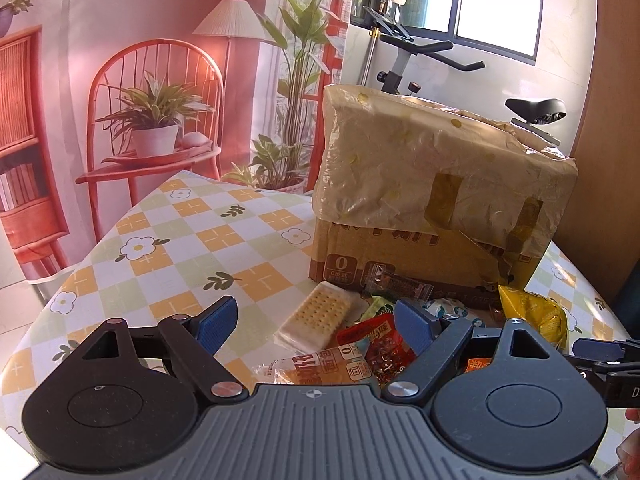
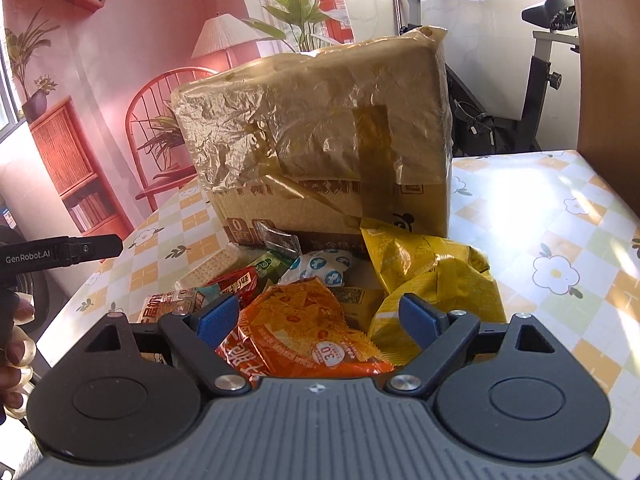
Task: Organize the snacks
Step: 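Move both grippers to the snack pile beside the box, then grasp the orange chip bag with the right gripper while the left grasps the bread pack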
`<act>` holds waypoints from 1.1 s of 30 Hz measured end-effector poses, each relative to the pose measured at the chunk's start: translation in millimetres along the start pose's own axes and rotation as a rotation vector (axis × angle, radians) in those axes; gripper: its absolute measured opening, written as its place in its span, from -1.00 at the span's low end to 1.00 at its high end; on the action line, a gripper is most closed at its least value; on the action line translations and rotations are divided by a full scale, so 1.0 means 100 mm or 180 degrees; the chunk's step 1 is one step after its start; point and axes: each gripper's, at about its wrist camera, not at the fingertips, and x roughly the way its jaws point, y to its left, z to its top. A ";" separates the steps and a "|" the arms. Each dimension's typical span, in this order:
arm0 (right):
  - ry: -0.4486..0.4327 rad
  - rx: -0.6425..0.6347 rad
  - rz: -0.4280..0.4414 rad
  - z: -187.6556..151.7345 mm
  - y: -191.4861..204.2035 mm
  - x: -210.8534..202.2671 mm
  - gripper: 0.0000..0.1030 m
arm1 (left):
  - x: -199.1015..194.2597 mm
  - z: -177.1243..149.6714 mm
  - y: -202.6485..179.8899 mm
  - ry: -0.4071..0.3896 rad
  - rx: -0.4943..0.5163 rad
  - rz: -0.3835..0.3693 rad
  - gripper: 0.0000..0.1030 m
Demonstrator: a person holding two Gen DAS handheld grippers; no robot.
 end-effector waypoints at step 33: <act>0.0660 -0.0706 0.0213 -0.04 0.31 0.68 0.89 | 0.26 -0.36 0.05 0.0377 -0.0099 -0.0167 0.69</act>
